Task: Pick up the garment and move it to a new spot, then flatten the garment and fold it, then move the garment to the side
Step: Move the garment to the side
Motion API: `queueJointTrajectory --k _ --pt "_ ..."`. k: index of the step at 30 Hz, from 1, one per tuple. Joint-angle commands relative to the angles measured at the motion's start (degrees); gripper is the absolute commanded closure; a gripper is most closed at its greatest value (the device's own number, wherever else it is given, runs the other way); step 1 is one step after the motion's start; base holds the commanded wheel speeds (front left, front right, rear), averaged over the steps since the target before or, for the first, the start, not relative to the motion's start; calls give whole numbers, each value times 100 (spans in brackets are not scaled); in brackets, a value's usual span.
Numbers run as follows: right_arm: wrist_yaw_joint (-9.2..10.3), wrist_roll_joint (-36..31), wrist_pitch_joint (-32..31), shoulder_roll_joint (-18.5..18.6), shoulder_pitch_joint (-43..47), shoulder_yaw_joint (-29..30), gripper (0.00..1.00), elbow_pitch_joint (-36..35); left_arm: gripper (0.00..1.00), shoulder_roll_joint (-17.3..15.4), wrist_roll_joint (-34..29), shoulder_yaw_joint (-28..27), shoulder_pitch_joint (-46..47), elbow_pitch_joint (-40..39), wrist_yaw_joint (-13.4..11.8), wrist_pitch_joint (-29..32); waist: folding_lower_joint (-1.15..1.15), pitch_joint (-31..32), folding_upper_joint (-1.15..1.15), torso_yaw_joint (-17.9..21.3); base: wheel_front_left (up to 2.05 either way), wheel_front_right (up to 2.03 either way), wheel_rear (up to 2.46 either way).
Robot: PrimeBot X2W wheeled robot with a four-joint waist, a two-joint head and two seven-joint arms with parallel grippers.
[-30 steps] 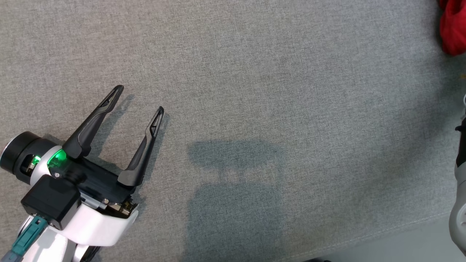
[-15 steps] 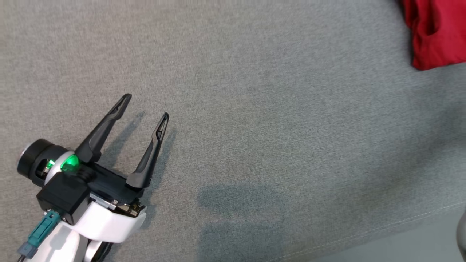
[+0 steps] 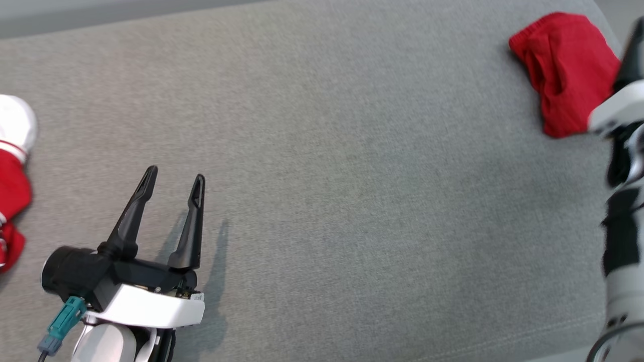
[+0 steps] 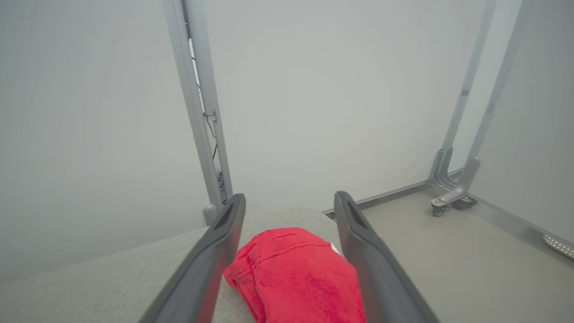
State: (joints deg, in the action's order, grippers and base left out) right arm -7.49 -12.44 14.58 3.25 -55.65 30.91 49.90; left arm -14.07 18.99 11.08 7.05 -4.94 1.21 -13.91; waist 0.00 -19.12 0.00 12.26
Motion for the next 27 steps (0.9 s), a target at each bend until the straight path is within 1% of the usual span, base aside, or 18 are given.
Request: queueJointTrajectory --k 1,5,7,8,10,14,18,22,27 --pt "0 238 40 -34 184 -276 0 -189 0 -45 73 -239 27 -95 -61 -54 0 261 0 -235 0 0 0" --pt "0 1154 40 -35 1108 -1501 0 -753 0 215 192 -434 -134 121 -180 -95 0 646 0 -535 0 0 0" --pt "0 1354 40 -36 1518 -1903 0 -999 0 346 265 -543 -248 218 -218 -102 0 834 0 -689 0 0 0" --pt "0 1435 41 -36 1876 -2214 0 -1281 0 461 300 -668 -356 264 -243 -105 0 1005 0 -836 0 0 0" --pt "0 1558 41 -36 2192 -2491 0 -1572 0 547 266 -795 -479 269 -253 -106 0 1155 0 -970 0 0 0" --pt "0 1914 41 -36 2813 -2933 0 -2192 0 731 177 -1063 -719 204 -252 -107 0 1432 0 -1189 0 0 0" --pt "0 2033 41 -36 3364 -3300 0 -2858 0 843 -12 -1279 -896 38 -158 -107 0 1675 0 -1336 0 0 0" --pt "0 2110 41 -36 3863 -3454 0 -3512 0 943 -302 -1503 -1044 -152 -99 -108 0 1889 0 -1447 0 0 0" --pt "0 2360 41 -36 4571 -3658 0 -4138 0 1056 -537 -1617 -1329 -284 128 -108 0 2099 0 -1497 0 0 0"
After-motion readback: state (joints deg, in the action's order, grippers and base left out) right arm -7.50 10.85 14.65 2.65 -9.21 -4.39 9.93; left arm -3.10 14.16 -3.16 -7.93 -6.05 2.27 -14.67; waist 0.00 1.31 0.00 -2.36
